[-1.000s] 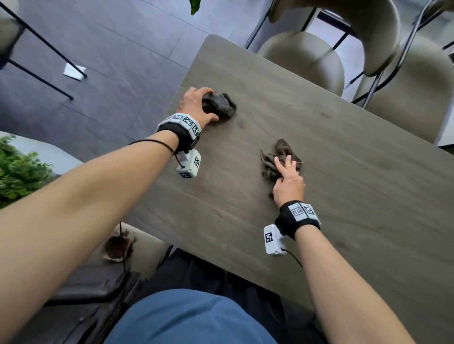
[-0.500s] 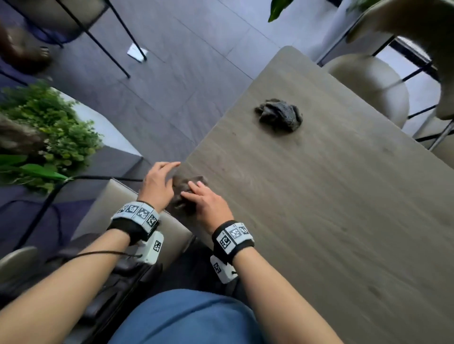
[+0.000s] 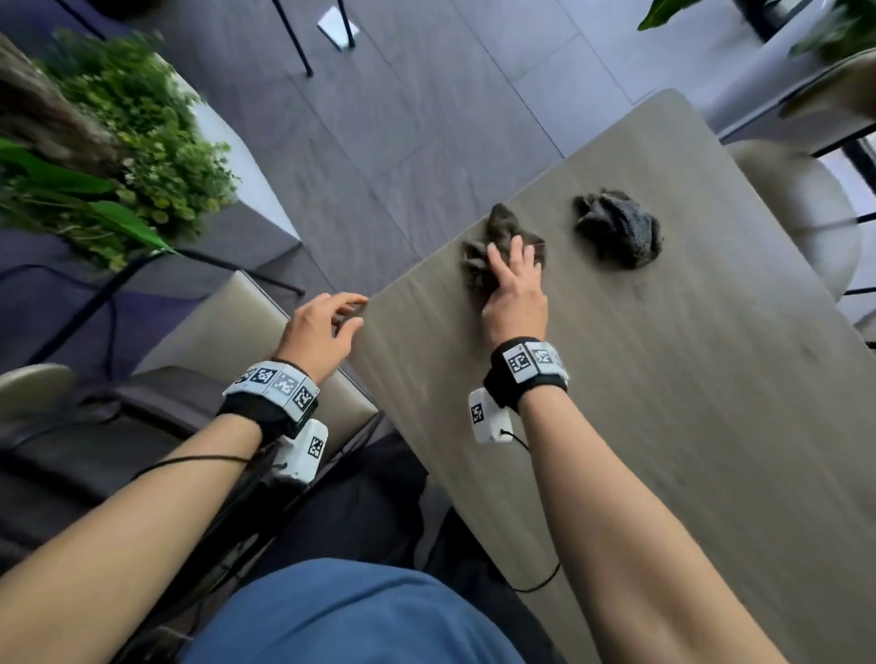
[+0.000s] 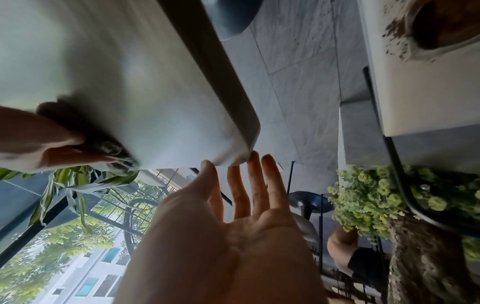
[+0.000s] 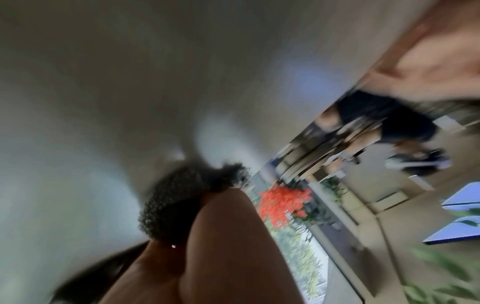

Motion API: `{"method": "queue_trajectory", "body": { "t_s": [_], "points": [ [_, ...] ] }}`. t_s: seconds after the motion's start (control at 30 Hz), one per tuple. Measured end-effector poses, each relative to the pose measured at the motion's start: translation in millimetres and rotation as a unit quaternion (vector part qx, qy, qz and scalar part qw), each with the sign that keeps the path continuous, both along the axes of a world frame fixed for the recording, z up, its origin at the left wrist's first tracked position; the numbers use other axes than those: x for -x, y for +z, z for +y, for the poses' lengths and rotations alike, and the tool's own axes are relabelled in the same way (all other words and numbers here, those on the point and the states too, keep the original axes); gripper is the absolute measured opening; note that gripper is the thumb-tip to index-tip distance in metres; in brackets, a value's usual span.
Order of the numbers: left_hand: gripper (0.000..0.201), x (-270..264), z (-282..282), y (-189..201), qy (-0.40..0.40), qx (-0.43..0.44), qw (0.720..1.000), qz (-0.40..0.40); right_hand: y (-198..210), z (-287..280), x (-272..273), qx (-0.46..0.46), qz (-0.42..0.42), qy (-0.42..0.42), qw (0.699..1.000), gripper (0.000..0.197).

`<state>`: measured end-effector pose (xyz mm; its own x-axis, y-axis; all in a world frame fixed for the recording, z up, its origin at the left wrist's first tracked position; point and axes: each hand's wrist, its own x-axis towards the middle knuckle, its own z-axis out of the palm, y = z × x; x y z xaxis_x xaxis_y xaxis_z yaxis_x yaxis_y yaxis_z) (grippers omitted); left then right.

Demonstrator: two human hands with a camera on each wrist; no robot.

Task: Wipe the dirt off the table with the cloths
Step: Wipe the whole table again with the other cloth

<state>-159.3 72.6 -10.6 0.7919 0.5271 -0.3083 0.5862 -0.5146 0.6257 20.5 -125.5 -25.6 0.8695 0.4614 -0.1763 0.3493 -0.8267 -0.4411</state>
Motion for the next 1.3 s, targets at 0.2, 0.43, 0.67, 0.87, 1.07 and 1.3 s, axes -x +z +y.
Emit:
{"method": "queue_trajectory", "body": {
  "t_s": [0.2,0.43,0.67,0.87,1.07,1.3],
  "points": [
    [0.031,-30,5,6,-0.028,0.007,1.000,-0.003,-4,5,110,-0.062,0.018,0.215,0.974,0.052],
    [0.033,-39,-6,11,-0.082,-0.063,0.993,0.060,32,-23,16,-0.141,-0.032,0.165,0.976,0.044],
    [0.069,-26,-9,15,-0.095,-0.067,0.990,0.078,20,2,-62,0.052,0.047,-0.050,0.996,0.062],
    [0.044,-28,0,17,-0.049,-0.030,0.997,0.042,-1,30,62,-0.028,0.027,0.135,0.990,0.057],
    [0.042,-31,-3,20,-0.086,-0.063,0.991,0.076,19,6,104,-0.076,0.109,0.248,0.960,0.043],
    [0.072,-39,-27,28,-0.141,-0.148,0.959,0.195,29,-73,-20,-0.132,0.035,-0.126,0.983,0.052]
  ]
}}
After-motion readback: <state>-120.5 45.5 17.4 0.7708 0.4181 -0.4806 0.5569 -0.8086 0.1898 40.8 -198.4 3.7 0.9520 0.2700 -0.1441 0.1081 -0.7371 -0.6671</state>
